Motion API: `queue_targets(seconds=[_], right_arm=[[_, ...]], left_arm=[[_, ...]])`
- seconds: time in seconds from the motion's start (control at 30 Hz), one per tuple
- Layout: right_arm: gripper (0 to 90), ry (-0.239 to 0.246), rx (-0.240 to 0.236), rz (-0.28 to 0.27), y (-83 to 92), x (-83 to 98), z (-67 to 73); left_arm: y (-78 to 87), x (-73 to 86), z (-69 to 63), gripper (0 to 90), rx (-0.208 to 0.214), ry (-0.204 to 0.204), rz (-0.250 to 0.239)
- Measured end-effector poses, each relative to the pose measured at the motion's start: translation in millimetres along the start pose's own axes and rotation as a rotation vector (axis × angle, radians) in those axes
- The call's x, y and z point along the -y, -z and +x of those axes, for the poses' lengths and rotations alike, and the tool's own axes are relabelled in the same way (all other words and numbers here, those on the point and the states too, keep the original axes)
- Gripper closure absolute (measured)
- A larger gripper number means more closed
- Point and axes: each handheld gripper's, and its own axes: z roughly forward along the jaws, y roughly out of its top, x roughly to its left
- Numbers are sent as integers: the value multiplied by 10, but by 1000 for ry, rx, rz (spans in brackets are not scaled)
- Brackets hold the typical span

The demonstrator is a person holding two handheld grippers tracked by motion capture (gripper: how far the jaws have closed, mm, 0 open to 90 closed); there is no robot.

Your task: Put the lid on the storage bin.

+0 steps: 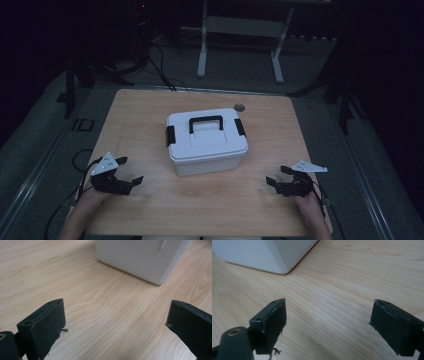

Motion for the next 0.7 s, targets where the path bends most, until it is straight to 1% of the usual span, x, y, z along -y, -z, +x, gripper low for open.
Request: queue_targets(seconds=[0.1, 0.17, 0.27, 0.33, 0.37, 0.4, 0.43, 0.5, 0.53, 0.57, 0.63, 0.67, 0.7], right_arm=[[133, -2, 13, -9, 8, 14, 0], [133, 2, 28, -11, 10, 27, 5], [133, 3, 33, -16, 13, 28, 4], [133, -3, 41, -26, 21, 27, 1], [133, -6, 42, -32, 26, 28, -3], [133, -9, 44, -33, 29, 30, -5], [133, -13, 48, -35, 30, 32, -7], [133, -13, 53, -35, 31, 38, -10], [133, -15, 57, -33, 29, 40, -10], [133, -12, 63, -32, 26, 42, -10], [133, -7, 67, -28, 20, 43, -5], [133, -5, 68, -29, 20, 42, -3], [133, -2, 68, -28, 18, 42, -1]], left_arm=[[27, 68, 35, 20, -39, 16, 7], [53, 94, 40, 20, -62, 20, 1], [76, 121, 38, 20, -110, 24, 3], [84, 134, 36, 20, -167, 38, 4], [85, 134, 36, 20, -184, 44, 13], [83, 137, 39, 20, -215, 57, 24], [87, 149, 38, 20, -241, 66, 23], [86, 158, 38, 20, -283, 82, 43], [94, 169, 29, 19, -297, 84, 37], [100, 175, 22, 20, -339, 96, 48], [122, 192, 14, 20, -365, 123, 32], [137, 202, 9, 20, -403, 141, 37], [152, 209, 5, 20, -414, 144, 31]])
